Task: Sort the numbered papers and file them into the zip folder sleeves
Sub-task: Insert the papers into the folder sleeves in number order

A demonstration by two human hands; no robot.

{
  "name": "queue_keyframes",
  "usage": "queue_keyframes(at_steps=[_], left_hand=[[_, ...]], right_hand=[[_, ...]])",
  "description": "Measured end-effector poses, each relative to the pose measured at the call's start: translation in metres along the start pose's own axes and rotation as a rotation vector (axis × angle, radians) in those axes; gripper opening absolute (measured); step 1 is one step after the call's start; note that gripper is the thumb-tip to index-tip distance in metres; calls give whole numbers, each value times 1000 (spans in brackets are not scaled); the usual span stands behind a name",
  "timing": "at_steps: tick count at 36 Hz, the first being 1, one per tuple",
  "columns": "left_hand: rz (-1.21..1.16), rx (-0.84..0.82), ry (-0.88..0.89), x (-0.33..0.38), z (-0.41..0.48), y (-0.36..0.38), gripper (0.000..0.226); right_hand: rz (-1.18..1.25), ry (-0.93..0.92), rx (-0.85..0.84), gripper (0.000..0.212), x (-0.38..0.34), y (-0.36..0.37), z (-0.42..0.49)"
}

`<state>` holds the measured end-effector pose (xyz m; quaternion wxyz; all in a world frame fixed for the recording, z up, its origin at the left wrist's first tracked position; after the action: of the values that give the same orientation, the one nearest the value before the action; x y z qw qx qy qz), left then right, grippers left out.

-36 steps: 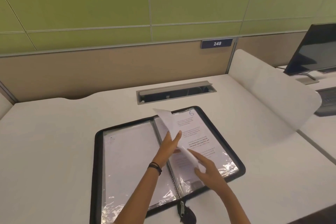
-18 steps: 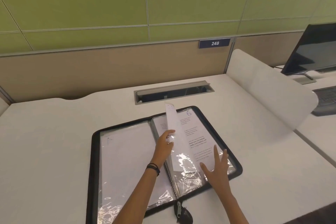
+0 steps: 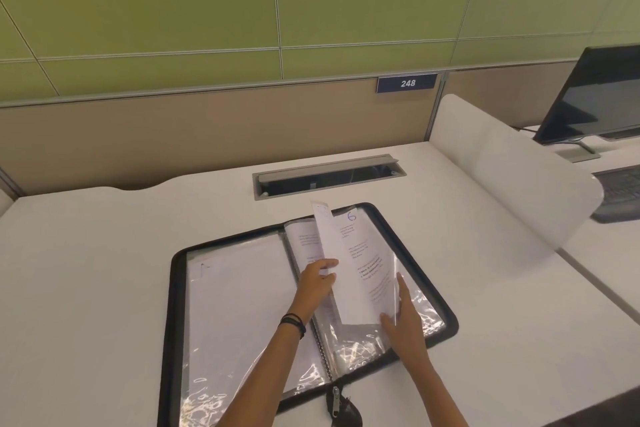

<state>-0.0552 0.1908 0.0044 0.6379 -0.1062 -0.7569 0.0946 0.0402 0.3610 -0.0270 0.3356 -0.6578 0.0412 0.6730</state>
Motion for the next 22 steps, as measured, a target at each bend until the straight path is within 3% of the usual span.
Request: queue_keyframes(at_steps=[4,9,11,14,17,22], left_hand=[[21,-17,46,7,-3,0,30],[-28,-18,57,16,-7,2,55],[-52,-14,49,17,-7,2,52],[-7,17,65,16,-2,-2,44],[-17,18,68,15,-1,-5,49],[1,-8,89,12,2,-8,51]], right_hand=[[100,10,-96,71,-9,5,-5],[146,11,-259,52,-20,9,-14],[176,25,-294,53,-25,7,-15],[181,4,-169,77,-22,2,-12],[-83,-55,104,88,-4,-6,-2],[-274,1,78,103,21,-6,1]])
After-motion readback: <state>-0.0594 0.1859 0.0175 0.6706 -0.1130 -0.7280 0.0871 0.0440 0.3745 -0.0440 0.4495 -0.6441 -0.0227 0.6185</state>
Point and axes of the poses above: each hand's wrist, its own z-axis towards the middle knuckle, its own y-axis out of the palm, x = y × z, the point moved 3 cm from there along z, towards the middle knuckle, and after that the axes turned 11 degrees about x, right-handed, at the moved point
